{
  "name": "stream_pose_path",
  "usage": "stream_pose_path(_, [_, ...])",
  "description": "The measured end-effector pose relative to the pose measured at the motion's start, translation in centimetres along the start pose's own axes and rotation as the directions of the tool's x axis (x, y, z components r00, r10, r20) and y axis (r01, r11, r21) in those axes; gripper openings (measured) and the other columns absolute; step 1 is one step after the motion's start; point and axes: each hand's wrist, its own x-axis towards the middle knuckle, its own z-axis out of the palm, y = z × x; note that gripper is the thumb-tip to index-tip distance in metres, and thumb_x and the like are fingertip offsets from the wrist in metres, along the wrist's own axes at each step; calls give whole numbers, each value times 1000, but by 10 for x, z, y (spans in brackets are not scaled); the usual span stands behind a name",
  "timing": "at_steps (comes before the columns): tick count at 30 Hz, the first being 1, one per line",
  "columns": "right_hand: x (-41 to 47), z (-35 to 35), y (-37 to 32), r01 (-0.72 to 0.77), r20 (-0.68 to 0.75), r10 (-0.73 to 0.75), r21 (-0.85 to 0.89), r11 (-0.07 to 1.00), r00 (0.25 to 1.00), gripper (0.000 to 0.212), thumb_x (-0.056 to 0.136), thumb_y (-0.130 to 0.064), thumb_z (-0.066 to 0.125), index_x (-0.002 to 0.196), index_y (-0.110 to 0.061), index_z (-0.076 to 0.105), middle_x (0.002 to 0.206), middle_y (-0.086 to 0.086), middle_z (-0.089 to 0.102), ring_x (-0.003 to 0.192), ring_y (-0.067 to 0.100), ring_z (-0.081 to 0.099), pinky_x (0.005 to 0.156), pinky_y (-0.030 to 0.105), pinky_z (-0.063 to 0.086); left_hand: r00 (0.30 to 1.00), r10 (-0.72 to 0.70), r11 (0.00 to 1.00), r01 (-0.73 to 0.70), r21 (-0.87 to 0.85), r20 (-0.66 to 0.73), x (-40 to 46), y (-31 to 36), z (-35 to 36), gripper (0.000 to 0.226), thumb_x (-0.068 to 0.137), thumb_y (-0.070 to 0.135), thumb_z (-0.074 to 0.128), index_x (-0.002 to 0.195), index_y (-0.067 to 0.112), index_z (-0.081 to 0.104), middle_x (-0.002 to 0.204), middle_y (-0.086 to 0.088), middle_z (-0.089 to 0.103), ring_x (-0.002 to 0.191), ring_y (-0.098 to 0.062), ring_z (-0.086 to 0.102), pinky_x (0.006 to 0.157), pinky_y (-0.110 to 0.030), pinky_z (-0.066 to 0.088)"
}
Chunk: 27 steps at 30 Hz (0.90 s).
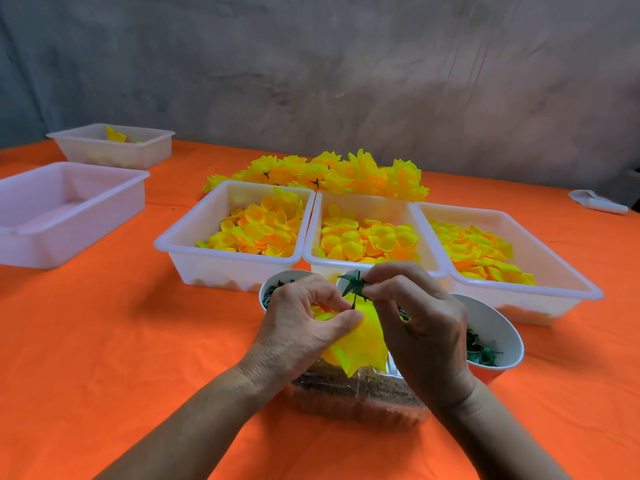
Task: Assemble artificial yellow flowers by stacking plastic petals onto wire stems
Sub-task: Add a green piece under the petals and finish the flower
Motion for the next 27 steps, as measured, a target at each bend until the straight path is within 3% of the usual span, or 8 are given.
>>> stream_pose_path(8, [-1, 0, -1, -44, 4, 44, -15, 999, 999, 20, 86, -6, 60, 69, 3, 66, 80, 9, 67, 73, 19, 64, 66, 27, 51, 1000, -16, 1000, 15, -20, -7, 1, 0, 1, 25, 70, 11, 81, 62, 25, 63, 76, -2, 65, 77, -17, 61, 73, -35, 49])
stream_pose_path(13, [-4, -6, -2, -82, 90, 87, -57, 995, 992, 6, 81, -5, 65, 84, -3, 70, 82, 4, 69, 77, 15, 63, 69, 23, 49, 999, -49, 998, 48, -42, -15, 0, -3, 2, 24, 70, 11, 82, 61, 22, 63, 72, -1, 62, 72, -14, 59, 71, -28, 47])
stream_pose_path(16, [-3, -10, -3, -172, 176, 168, 6, 985, 970, 14, 75, -2, 65, 88, -6, 70, 86, 0, 68, 82, 15, 64, 74, 19, 48, 998, -66, 997, 65, -44, -12, 0, -4, 2, 14, 71, 10, 81, 67, 13, 68, 76, -6, 66, 75, -21, 62, 75, -35, 50])
stream_pose_path(18, [0, -11, -5, -283, 210, 263, 73, 956, 942, 17, 74, -5, 63, 89, -8, 71, 88, -2, 67, 86, 11, 64, 76, 15, 46, 998, -49, 999, 49, -6, -35, 0, -3, 2, 17, 70, 10, 81, 68, 19, 67, 76, -5, 68, 77, -21, 64, 76, -34, 51])
stream_pose_path(22, [6, -11, -9, -425, 259, 384, 127, 896, 886, 14, 80, -25, 68, 83, -12, 74, 86, -4, 67, 87, 10, 63, 76, 25, 49, 999, -28, 999, 29, 35, -28, -2, 1, -1, 14, 65, 28, 74, 75, 20, 70, 81, 2, 70, 81, -11, 65, 77, -23, 49])
stream_pose_path(24, [8, -9, -10, -457, 297, 409, 112, 883, 863, 12, 78, -24, 76, 82, -13, 75, 86, -4, 67, 90, 12, 63, 78, 34, 51, 1000, -10, 999, 11, 36, -27, -3, 2, -4, 15, 63, 29, 71, 76, 21, 70, 83, 4, 70, 82, -5, 64, 77, -18, 48])
stream_pose_path(27, [9, -8, -10, -505, 339, 450, 92, 858, 826, 10, 75, -20, 78, 83, -13, 76, 87, -3, 67, 92, 14, 62, 81, 40, 49, 1000, -14, 1000, 15, 9, -21, -8, 4, -10, 17, 63, 26, 71, 78, 18, 73, 88, 6, 70, 88, -2, 64, 78, -22, 50])
